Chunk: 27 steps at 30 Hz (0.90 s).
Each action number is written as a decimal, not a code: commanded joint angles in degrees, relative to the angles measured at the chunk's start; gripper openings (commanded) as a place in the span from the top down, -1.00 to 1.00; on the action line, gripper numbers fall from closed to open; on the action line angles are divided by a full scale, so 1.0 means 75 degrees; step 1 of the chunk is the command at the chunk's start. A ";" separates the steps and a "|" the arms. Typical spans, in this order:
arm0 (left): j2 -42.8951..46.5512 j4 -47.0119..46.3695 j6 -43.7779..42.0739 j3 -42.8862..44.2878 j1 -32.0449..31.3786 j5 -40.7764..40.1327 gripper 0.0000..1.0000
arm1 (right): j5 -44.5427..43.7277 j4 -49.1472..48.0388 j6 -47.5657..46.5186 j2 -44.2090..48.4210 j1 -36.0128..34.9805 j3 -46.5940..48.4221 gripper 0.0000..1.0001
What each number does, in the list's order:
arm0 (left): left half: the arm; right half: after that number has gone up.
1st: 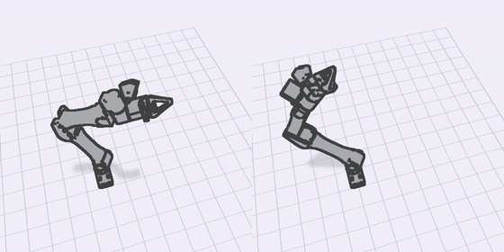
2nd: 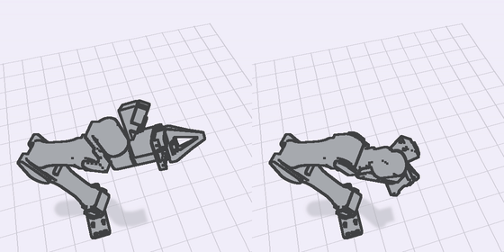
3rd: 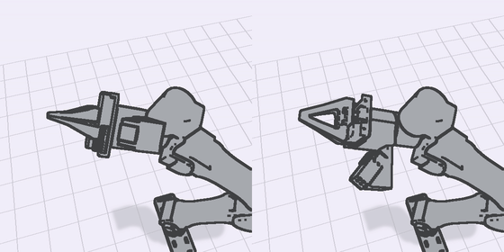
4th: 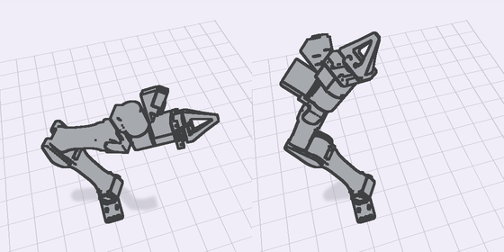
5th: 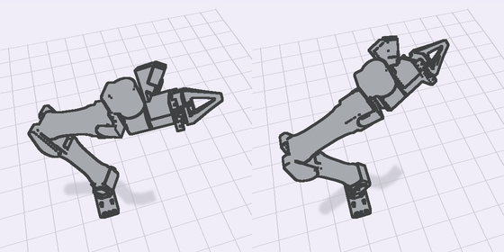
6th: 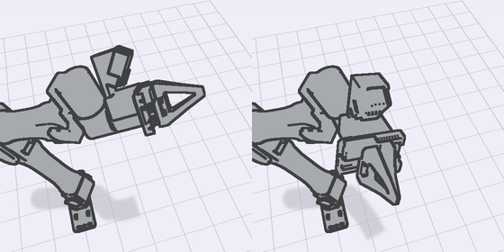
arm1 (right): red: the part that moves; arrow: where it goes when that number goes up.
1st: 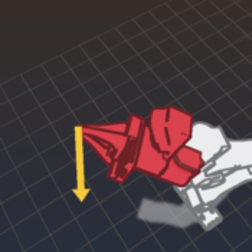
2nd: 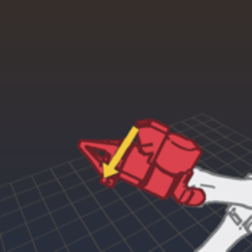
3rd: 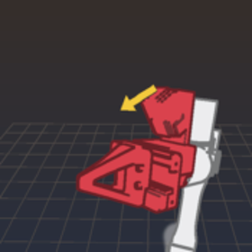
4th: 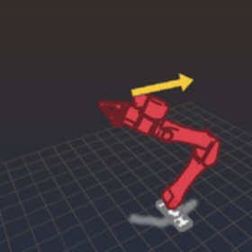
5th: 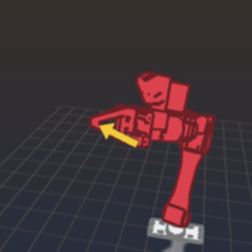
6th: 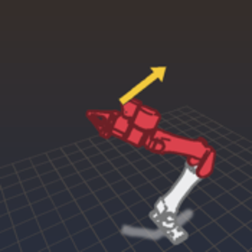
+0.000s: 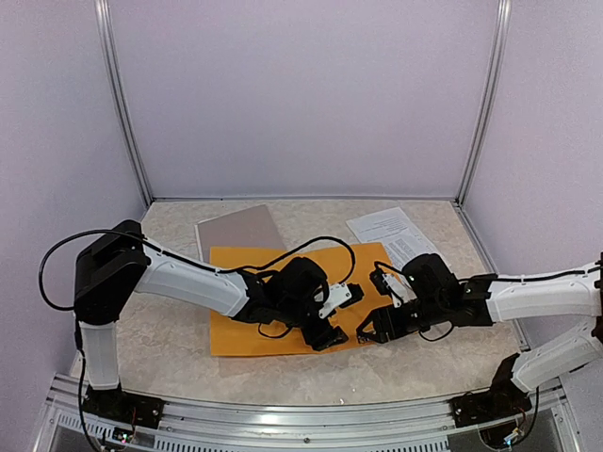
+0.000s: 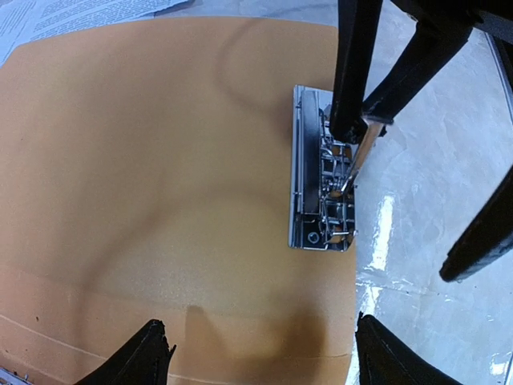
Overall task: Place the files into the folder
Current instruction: Open the spring clip on the folder.
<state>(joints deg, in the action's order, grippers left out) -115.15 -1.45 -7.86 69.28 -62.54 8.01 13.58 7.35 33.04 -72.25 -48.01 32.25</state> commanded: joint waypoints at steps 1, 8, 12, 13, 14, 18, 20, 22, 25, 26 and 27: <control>0.0434 0.0054 0.0111 -0.0348 0.0031 -0.0431 -0.53 | -0.0290 0.0051 0.0098 -0.0350 -0.0443 0.0444 -0.29; 0.0845 0.0100 0.0234 -0.0734 0.0007 -0.0832 -0.54 | -0.0555 -0.0028 0.0154 -0.1078 -0.1014 0.0829 -0.30; 0.1002 0.0058 0.0274 -0.0960 -0.0004 -0.0940 -0.54 | -0.0599 -0.0066 0.0160 -0.1525 -0.1183 0.0997 -0.30; 0.1034 0.0058 0.0274 -0.0992 0.0001 -0.0949 -0.54 | -0.0592 -0.0075 0.0154 -0.1601 -0.1222 0.1041 -0.30; 0.1060 0.0055 0.0273 -0.1023 0.0006 -0.0973 -0.54 | -0.0569 -0.0075 0.0144 -0.1660 -0.1253 0.1087 -0.31; 0.1102 0.0004 0.0241 -0.1090 -0.0002 -0.1006 -0.55 | -0.0567 0.0056 0.0056 -0.1625 -0.1344 0.1326 -0.32; 0.1113 -0.0025 0.0228 -0.1092 0.0004 -0.0979 -0.57 | -0.0674 0.0217 0.0001 -0.1394 -0.1346 0.1445 -0.32; 0.1135 -0.0076 0.0227 -0.1092 0.0001 -0.0999 -0.63 | -0.0921 0.0482 -0.0061 -0.1072 -0.1340 0.1588 -0.33; 0.1182 -0.0130 0.0255 -0.1081 -0.0013 -0.1023 -0.83 | -0.1509 0.1240 -0.0228 -0.0752 -0.1228 0.1957 -0.35; 0.1202 -0.0140 0.0281 -0.1070 -0.0014 -0.1038 -0.90 | -0.1694 0.1493 -0.0281 -0.0688 -0.1113 0.2071 -0.35; 0.1235 -0.0128 0.0318 -0.1050 -0.0016 -0.1039 -0.96 | -0.1965 0.1718 -0.0340 -0.0645 -0.0957 0.2173 -0.36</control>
<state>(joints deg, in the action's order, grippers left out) -107.13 -2.39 -6.17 61.73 -62.54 0.78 5.56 14.35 33.32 -80.51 -57.04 44.14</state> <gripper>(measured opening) 0.933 0.674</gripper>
